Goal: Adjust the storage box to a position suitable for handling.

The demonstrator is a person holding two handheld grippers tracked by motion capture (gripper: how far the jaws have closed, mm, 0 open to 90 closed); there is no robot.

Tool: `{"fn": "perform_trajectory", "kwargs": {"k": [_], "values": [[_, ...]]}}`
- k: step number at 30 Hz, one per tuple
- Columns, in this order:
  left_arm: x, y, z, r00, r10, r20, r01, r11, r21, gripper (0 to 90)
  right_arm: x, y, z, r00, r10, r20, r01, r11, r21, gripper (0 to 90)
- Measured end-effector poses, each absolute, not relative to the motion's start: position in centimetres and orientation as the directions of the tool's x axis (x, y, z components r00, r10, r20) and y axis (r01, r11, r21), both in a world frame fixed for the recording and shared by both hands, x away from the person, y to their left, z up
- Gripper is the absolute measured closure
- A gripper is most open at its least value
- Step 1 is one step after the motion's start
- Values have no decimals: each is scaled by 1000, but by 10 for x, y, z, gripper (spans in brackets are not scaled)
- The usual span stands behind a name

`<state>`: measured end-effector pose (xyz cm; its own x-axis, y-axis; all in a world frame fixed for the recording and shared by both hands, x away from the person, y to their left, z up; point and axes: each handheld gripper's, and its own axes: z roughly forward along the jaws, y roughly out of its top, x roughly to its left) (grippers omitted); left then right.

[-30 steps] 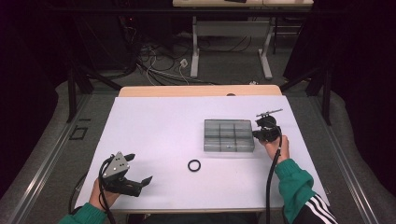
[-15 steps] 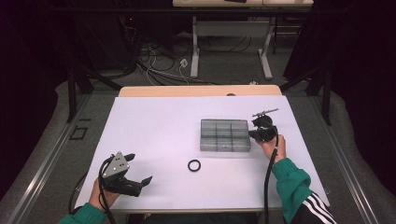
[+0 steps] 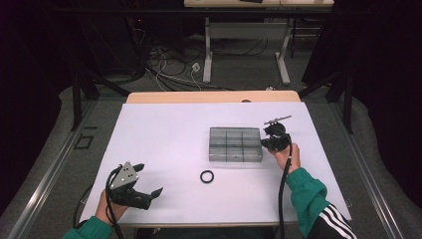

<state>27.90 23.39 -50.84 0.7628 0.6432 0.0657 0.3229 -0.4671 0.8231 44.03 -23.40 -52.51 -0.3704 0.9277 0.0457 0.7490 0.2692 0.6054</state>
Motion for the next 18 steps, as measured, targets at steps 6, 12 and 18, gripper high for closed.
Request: {"fn": "perform_trajectory", "kwargs": {"k": [6, 12, 18], "values": [[280, 232, -509, 761, 645, 66, 323, -465, 824, 0, 441, -226, -526, -386, 921, 48, 745, 280, 605, 900], [279, 233, -509, 762, 644, 66, 321, -465, 825, 0, 442, -219, -527, -395, 917, 45, 743, 291, 602, 900], [280, 233, -509, 762, 644, 68, 321, -466, 824, 0, 443, -211, -527, -395, 916, 66, 752, 282, 596, 900]]}}
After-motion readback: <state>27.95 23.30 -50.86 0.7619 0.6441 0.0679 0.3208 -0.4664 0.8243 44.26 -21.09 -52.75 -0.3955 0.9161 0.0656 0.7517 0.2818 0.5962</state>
